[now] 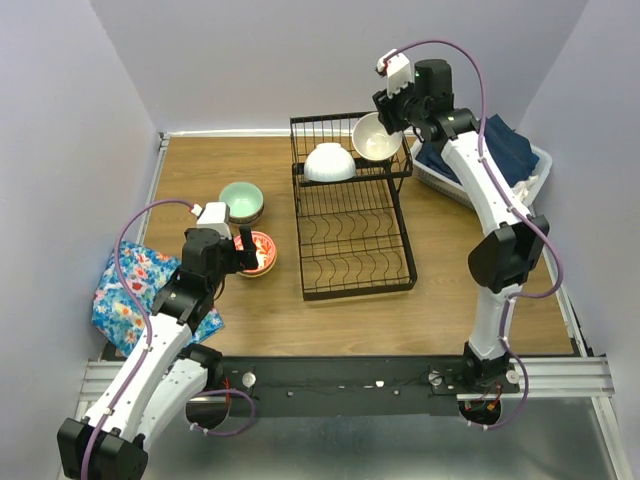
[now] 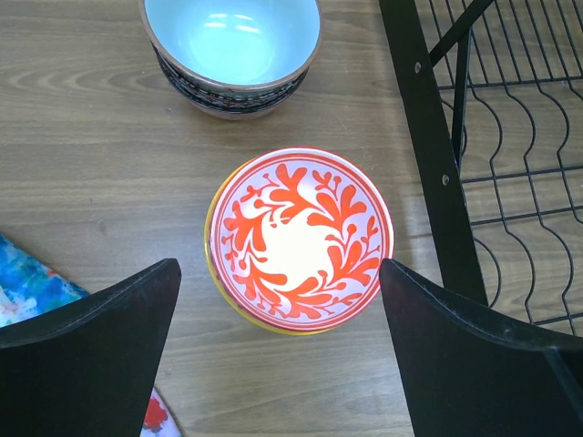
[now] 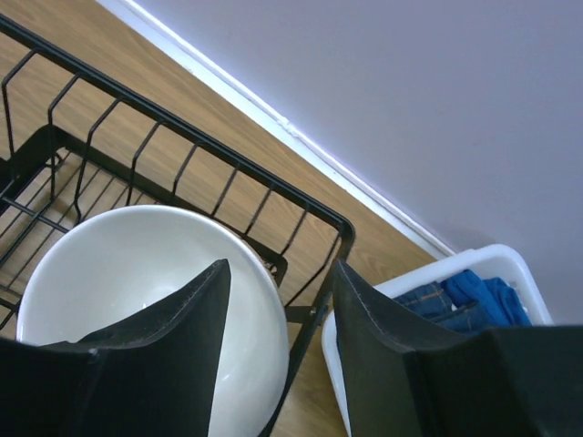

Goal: Unload the bowls from the dish rack

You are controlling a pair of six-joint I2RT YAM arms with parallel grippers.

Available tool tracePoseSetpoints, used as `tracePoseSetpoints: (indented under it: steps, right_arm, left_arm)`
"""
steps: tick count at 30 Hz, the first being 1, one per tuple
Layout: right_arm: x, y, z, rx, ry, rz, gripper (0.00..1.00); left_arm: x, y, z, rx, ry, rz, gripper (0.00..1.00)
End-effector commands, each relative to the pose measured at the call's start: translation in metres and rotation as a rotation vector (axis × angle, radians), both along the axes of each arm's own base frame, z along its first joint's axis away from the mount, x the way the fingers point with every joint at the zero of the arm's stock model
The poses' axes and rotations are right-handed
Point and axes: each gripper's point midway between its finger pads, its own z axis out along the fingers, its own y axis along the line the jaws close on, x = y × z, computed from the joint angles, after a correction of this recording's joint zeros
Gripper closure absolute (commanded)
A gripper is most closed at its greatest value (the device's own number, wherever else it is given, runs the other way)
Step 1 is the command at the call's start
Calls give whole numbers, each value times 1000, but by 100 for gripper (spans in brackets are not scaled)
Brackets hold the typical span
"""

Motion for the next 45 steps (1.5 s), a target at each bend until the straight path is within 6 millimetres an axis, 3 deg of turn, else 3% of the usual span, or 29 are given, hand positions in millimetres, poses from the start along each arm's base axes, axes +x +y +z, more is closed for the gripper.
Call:
tracePoseSetpoints:
  steps: [1,8,14,16,19,21,24,29,36,45]
  right_arm:
    - [3,18,-7,-20,-8,105,46]
    - [6,17,-27,-71,21,90,50]
    - [5,16,-26,-120,4,75,69]
    - [5,15,-22,-130,-10,70,81]
    - [4,15,-14,-142,-33,67,88]
    - [1,15,-2,-135,-63,66,89]
    - [-3,11,16,-130,-115,56,99]
    - [-10,-2,50,-134,-215,6,99]
    - [-22,-38,100,-85,-364,-187,99]
    - [-69,-76,130,122,-421,-388,99]
  left_arm:
    - [4,-1,3,11,-17,-4,1]
    - [5,-1,2,17,-13,-5,1]
    - [5,-1,0,18,-9,-5,1]
    - [5,0,0,19,-8,-3,1]
    - [4,0,1,19,-11,-2,1]
    - [4,0,1,20,-12,-3,1]
    - [4,0,2,20,-14,-3,1]
    - [4,1,3,17,-20,1,1]
    - [4,-1,4,9,-26,-5,1]
    - [5,4,6,-13,-37,41,1]
